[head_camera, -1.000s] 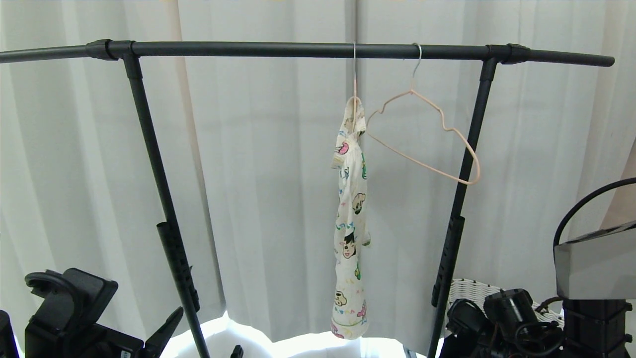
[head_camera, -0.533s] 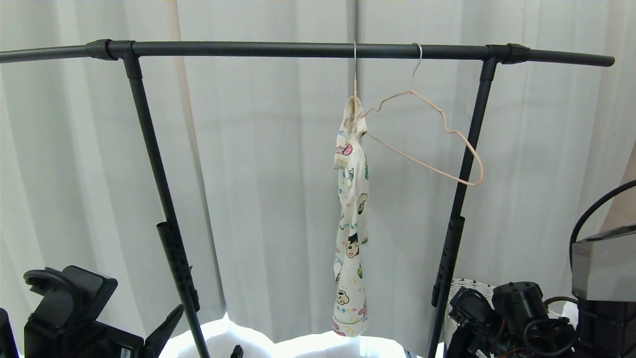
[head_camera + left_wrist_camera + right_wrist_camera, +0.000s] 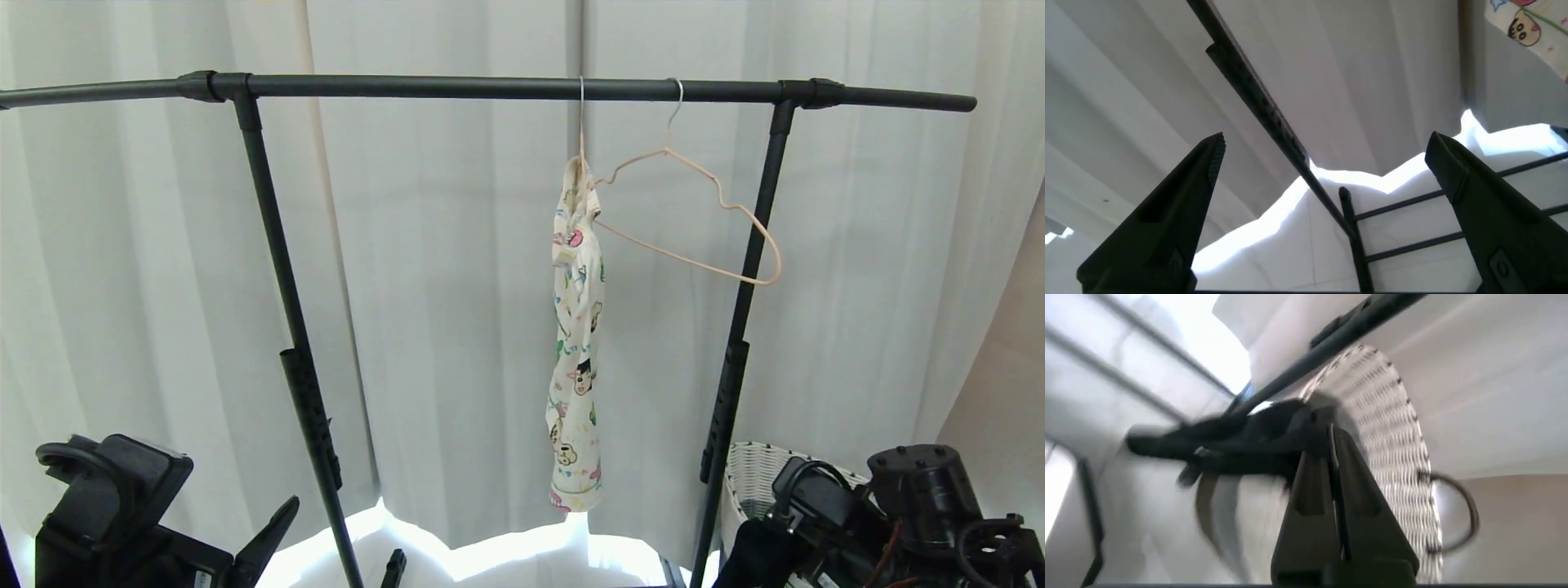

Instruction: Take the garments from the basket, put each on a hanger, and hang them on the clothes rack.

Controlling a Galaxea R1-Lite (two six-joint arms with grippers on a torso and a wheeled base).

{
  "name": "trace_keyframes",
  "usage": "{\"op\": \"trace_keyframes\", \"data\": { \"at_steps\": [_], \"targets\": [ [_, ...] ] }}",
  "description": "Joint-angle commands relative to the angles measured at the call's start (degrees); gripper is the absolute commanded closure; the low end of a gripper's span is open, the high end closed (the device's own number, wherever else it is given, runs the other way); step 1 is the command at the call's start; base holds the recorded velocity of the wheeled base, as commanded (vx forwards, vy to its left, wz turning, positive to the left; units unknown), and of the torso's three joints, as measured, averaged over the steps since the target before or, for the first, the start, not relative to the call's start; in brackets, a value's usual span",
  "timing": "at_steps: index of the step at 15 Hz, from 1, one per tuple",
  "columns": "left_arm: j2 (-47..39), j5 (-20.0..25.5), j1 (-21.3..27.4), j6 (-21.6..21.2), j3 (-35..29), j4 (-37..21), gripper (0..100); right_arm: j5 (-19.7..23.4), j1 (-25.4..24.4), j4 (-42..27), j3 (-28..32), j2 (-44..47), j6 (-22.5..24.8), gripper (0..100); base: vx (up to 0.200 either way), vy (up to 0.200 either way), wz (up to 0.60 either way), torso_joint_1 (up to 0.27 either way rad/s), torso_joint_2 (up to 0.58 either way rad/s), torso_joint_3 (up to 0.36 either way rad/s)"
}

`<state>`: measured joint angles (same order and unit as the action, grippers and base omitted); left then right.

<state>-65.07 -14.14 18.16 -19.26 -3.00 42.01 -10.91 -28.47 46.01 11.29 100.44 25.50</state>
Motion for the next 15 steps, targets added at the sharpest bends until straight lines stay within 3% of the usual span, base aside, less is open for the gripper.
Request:
{"op": "trace_keyframes", "data": {
  "at_steps": [1, 3, 6, 8, 10, 12, 15],
  "targets": [
    [0.1, 0.1, 0.0, 0.0, -0.3, 0.0, 0, 0.1, -2.3, -21.6, 12.6, -16.2, 0.0, 100, -0.2, 0.0, 0.0, 0.002, 0.0, 0.002],
    [0.0, 0.2, 0.1, 0.0, -1.1, 0.0, 0, 0.2, -3.4, -38.8, 24.1, -20.2, -0.3, 100, -0.2, 0.0, 0.0, 0.0, 0.0, 0.002],
    [-0.2, 0.3, 0.3, 0.1, -2.1, 0.0, 0, 0.2, -5.9, -50.0, 36.0, -20.5, -0.3, 100, -0.2, 0.0, 0.0, 0.001, 0.0, 0.004],
    [0.2, 2.4, 3.2, 0.5, -2.5, 0.0, 0, 0.2, -8.0, -51.4, 40.8, -19.2, -0.5, 100, 0.0, 0.0, 0.0, 0.0, 0.0, 0.0],
    [0.6, 7.8, 6.1, 0.9, -4.2, 0.0, 0, 0.2, -10.5, -51.5, 44.2, -17.6, -0.7, 100, 0.0, 0.0, 0.0, 0.0, 0.0, 0.0],
    [-0.4, 13.7, 8.3, 3.0, -8.3, 0.0, 0, 0.3, -15.0, -51.4, 47.9, -15.4, -5.2, 100, 0.0, 0.0, 0.0, 0.0, 0.0, 0.0],
    [-3.8, 14.5, 15.3, 4.8, -13.1, 0.0, 0, 0.3, -21.2, -51.2, 54.4, -11.6, -12.2, 100, 0.0, 0.0, 0.0, 0.0, 0.0, 0.0]
  ]
}}
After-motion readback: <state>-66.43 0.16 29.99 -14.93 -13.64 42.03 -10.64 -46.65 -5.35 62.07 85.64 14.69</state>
